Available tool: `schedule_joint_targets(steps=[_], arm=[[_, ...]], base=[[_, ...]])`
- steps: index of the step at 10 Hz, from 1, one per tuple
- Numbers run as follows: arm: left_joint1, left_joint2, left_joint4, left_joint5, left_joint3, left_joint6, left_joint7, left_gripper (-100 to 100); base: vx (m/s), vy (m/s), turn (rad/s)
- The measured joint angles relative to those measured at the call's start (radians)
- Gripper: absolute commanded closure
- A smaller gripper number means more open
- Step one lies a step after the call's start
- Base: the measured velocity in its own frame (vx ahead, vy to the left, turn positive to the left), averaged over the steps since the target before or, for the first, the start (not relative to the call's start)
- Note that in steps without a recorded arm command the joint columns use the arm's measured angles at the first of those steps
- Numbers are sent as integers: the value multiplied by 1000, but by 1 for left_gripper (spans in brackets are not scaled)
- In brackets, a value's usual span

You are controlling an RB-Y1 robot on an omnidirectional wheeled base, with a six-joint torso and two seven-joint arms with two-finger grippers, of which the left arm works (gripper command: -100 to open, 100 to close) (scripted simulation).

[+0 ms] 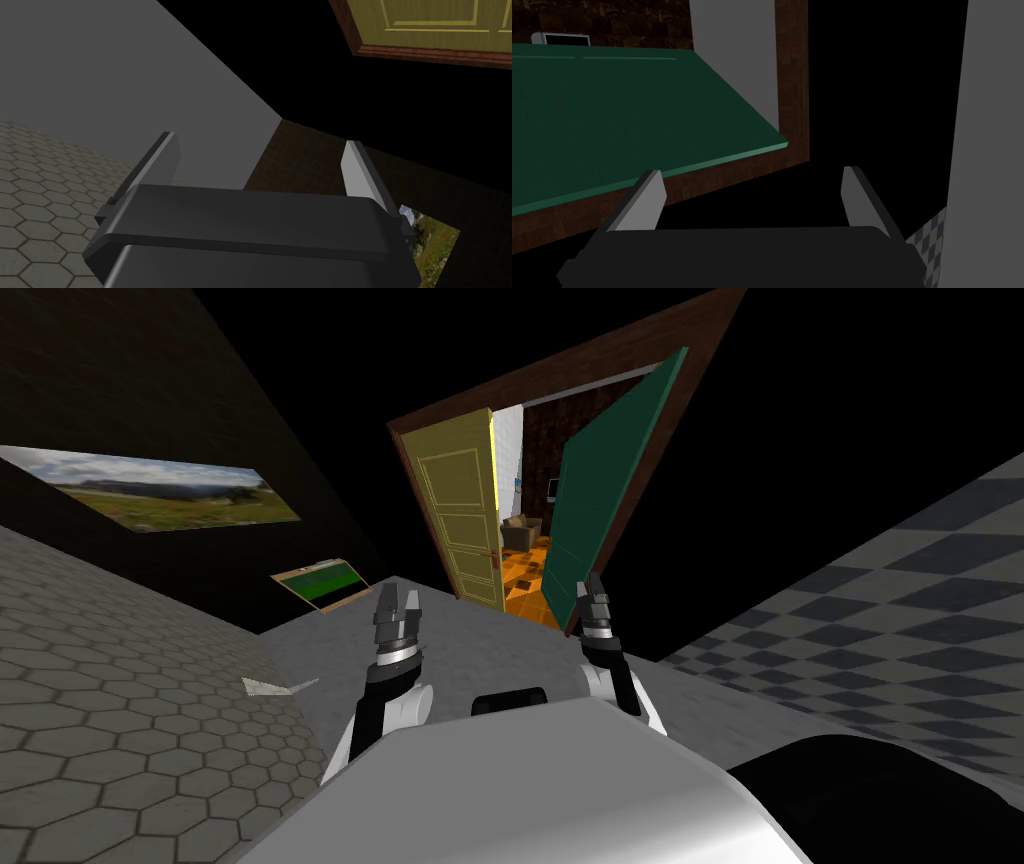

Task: Push the door open

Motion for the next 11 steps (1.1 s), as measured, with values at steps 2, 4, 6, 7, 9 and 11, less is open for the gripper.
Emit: schedule_joint_targets(steps=[2, 4, 6, 7, 9, 11], arm=[[-7, 3, 10, -3, 15, 1, 1, -100], [-18, 9, 21, -9, 42, 7, 4, -100], [-37, 17, 44, -14, 78, 12, 9, -100], [-51, 21, 63, -18, 101, 13, 11, -100], [-65, 27, 86, -25, 140, 14, 16, -100], [-88, 34, 109, -31, 177, 21, 20, -100]], base=[[35, 52, -290], [39, 80, -298], [46, 92, -391], [56, 95, -219], [47, 89, -260], [41, 83, -283]])
